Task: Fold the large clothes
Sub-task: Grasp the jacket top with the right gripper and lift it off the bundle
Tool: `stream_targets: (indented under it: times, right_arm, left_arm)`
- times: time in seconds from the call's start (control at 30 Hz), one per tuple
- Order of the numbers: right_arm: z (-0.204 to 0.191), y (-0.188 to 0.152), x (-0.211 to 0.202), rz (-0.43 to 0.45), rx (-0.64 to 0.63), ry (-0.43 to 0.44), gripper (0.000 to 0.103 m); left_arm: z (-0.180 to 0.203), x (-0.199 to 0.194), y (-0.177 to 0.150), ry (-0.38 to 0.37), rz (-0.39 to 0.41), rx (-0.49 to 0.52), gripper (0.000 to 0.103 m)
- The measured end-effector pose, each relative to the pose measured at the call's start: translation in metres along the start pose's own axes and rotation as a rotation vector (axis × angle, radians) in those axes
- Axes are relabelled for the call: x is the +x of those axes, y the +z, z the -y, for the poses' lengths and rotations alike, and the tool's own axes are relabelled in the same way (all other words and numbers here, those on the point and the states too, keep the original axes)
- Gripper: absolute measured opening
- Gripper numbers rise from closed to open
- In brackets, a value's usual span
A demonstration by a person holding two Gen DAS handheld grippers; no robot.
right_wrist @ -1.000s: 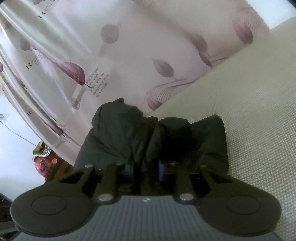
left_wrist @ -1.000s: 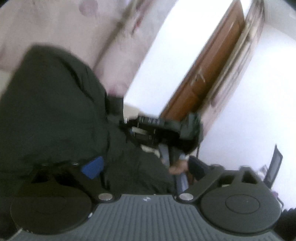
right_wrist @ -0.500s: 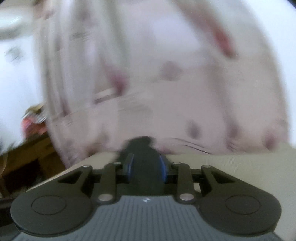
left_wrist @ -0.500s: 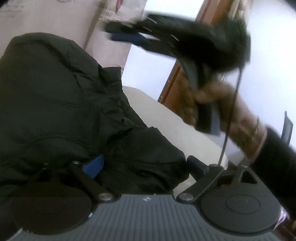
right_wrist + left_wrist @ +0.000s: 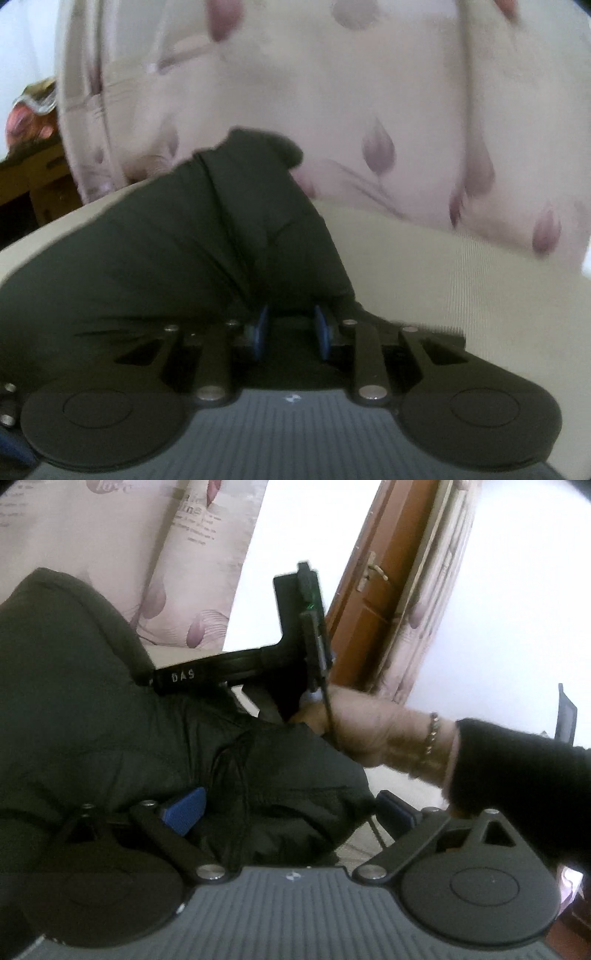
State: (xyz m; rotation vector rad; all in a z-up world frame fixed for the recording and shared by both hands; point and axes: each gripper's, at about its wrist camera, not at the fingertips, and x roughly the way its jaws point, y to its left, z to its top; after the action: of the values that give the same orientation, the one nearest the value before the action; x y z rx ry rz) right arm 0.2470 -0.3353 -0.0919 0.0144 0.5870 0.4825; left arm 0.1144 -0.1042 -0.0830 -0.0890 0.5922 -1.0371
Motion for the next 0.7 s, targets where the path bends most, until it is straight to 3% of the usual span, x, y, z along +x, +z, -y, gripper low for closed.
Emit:
stream_targets:
  times: [0.17, 0.23, 0.37, 0.43, 0.57, 0.7]
  right_arm:
    - [0.017, 0.019, 0.002, -0.094, 0.079, 0.051, 0.025]
    - [0.010, 0.040, -0.008, -0.117, 0.029, 0.033, 0.027]
    - [-0.022, 0.085, -0.046, 0.011, -0.112, 0.032, 0.028]
    - [-0.047, 0.109, -0.055, 0.073, -0.184, 0.073, 0.028]
    - [-0.106, 0.135, -0.019, 0.041, -0.370, 0.128, 0.028]
    - [-0.121, 0.128, 0.044, -0.108, -0.428, 0.087, 0.026]
  left_arm:
    - [-0.010, 0.008, 0.003, -0.027, -0.006, -0.074, 0.096]
    - [-0.016, 0.007, 0.004, -0.035, -0.004, -0.103, 0.096]
    - [-0.016, 0.005, 0.004, -0.036, 0.002, -0.103, 0.096]
    - [-0.015, 0.006, 0.004, -0.033, 0.003, -0.100, 0.096]
    - [-0.013, 0.005, 0.003, -0.032, 0.009, -0.100, 0.096]
    - [-0.012, 0.003, -0.004, -0.023, 0.023, -0.097, 0.096]
